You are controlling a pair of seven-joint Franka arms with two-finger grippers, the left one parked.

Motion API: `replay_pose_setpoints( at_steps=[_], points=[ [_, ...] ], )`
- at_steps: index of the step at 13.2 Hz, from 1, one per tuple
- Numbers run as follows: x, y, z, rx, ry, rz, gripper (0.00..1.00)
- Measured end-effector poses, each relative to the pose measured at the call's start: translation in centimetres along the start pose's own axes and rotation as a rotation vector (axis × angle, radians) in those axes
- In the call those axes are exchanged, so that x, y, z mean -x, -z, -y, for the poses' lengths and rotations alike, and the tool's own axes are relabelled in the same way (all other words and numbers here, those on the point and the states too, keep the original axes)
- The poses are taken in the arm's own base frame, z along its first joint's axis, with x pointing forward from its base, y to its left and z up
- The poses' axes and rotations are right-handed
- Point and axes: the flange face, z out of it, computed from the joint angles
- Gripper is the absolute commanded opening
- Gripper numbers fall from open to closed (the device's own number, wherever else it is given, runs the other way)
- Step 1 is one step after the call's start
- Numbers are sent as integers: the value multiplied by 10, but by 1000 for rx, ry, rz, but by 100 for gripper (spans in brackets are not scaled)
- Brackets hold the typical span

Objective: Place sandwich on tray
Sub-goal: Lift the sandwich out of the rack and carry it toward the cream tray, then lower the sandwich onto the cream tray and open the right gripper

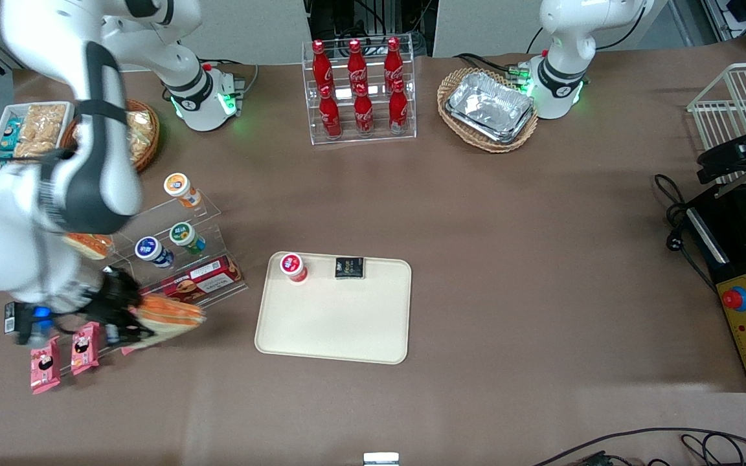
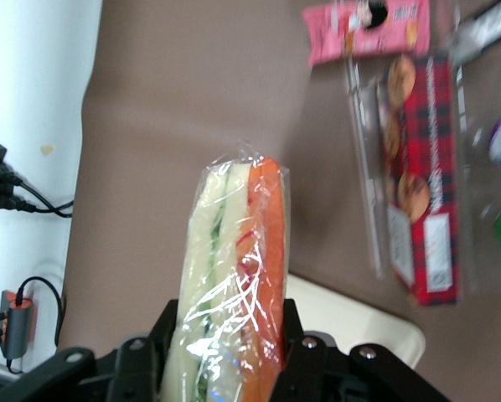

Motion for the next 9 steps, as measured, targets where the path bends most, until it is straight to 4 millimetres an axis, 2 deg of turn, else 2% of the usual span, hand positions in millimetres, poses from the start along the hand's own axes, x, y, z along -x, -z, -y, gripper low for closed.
replay_pose_setpoints(
  at_steps=[2,6,9],
  points=[
    [46,-32,7,6,-65,-20,51],
    [128,-100,5,22,-166,-66,51],
    [170,-143,3,-27,-274,-90,51]
  ],
)
